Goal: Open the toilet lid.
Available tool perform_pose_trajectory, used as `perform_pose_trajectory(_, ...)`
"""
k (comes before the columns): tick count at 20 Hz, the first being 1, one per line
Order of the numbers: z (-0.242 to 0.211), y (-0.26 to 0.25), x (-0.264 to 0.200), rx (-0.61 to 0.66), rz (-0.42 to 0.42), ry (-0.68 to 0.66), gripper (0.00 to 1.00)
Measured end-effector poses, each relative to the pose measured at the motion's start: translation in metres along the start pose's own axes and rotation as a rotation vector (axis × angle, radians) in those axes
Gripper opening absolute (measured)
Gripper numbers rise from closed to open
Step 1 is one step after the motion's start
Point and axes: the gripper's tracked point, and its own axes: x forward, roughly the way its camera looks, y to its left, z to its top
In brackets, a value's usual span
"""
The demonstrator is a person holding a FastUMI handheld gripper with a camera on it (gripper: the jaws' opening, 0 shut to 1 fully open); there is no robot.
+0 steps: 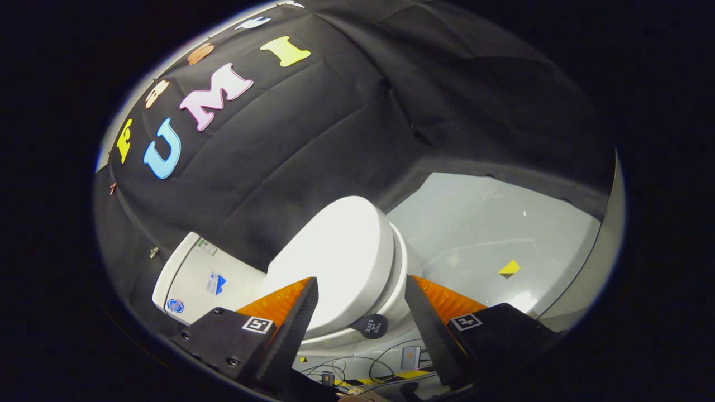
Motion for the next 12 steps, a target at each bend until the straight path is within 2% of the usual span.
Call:
perform_pose_trajectory(5, -0.042, -0.029, 0.018, 0.119, -0.015, 0.079, 0.97)
perform_pose_trajectory(7, -0.055, -0.031, 0.027, 0.183, 0.007, 0.100, 0.97)
perform_pose_trajectory(8, -0.059, -0.031, 0.031, 0.218, 0.023, 0.113, 0.95)
perform_pose_trajectory(9, -0.065, -0.030, 0.033, 0.255, 0.038, 0.124, 0.87)
perform_pose_trajectory(11, -0.075, -0.027, 0.040, 0.318, 0.065, 0.145, 0.83)
perform_pose_trajectory(12, -0.079, -0.024, 0.043, 0.340, 0.079, 0.154, 0.75)
